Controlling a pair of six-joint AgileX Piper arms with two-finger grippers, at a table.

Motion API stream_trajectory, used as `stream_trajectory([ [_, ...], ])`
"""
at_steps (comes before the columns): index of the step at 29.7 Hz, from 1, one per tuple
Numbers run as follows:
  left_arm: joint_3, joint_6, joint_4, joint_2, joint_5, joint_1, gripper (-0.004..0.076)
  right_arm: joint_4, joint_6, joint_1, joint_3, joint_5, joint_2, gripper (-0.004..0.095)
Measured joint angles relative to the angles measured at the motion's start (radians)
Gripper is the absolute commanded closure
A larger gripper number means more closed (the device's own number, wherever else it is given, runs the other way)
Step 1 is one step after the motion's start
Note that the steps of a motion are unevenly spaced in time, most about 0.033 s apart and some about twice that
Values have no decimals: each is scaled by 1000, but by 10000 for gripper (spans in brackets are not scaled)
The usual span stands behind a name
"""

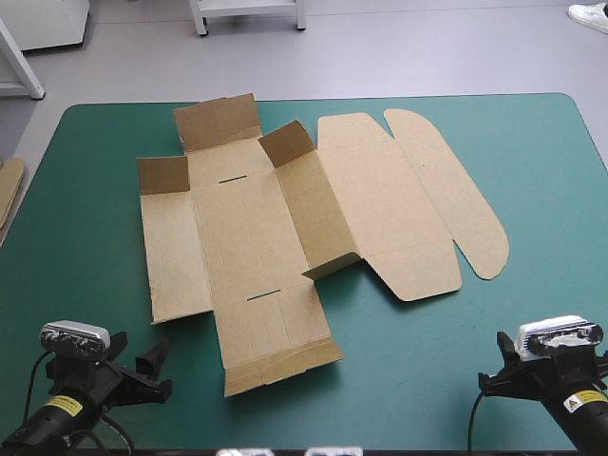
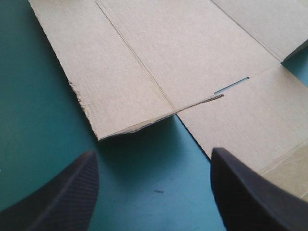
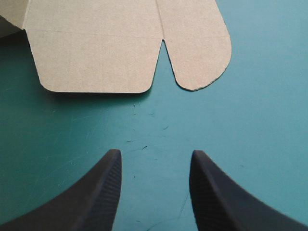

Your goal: Fold the box

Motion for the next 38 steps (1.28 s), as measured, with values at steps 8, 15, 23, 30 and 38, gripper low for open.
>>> stream_trajectory([
  [8, 0, 0, 0, 0, 0, 0, 247, 0, 0, 0, 0, 0, 0, 490],
  [15, 0, 0, 0, 0, 0, 0, 246, 0, 0, 0, 0, 0, 0, 488],
  [23, -35, -38, 2, 19, 8, 0, 246, -1, 0, 0, 0, -2, 0, 356],
  [30, -158, -71, 10, 165, 7, 0, 246, -51, 32, 0, -22, -25, 14, 308],
  [38, -321, -136, 75, 424, 25, 0, 246, -117, 102, 0, -168, -25, 147, 308],
])
